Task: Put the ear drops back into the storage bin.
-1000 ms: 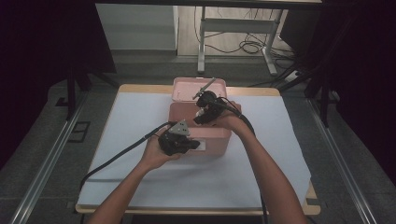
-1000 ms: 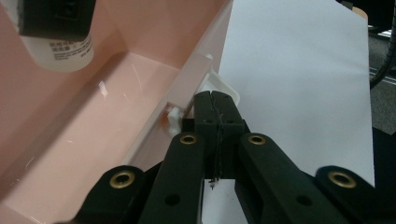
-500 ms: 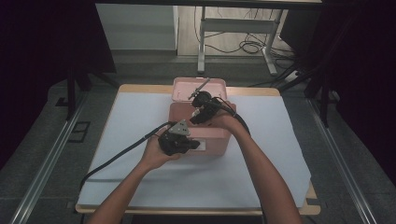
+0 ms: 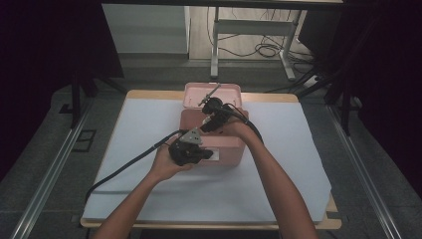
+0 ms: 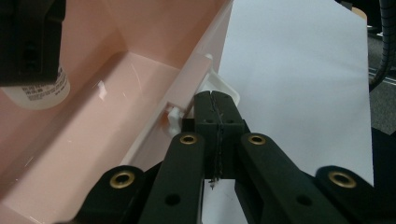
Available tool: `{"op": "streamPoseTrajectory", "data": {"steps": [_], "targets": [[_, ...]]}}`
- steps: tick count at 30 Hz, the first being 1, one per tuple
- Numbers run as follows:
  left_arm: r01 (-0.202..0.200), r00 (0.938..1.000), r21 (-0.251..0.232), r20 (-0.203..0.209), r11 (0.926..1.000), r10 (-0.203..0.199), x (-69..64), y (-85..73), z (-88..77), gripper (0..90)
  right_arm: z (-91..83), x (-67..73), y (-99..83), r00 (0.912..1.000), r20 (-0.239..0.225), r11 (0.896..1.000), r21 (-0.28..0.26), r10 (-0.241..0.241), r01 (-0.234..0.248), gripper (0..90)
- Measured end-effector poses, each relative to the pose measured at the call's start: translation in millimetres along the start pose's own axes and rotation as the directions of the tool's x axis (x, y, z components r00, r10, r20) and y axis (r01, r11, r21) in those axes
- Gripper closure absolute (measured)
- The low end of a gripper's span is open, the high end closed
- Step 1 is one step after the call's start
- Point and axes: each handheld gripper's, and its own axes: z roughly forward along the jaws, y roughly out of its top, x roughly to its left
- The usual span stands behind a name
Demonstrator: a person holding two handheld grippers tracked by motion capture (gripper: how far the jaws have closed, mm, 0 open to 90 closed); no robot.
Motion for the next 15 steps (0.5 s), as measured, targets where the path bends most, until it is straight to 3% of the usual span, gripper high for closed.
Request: {"op": "streamPoseTrajectory", "data": {"steps": [15], "targets": [[0.017, 0.9998, -0.011, 0.007, 0.9998, -0.017, -0.6, 0.0, 0.8, 90.0, 19.6, -4.9, 5.1, 0.9999, -0.010, 1.000, 0.010, 0.008, -0.008, 60.2]]}}
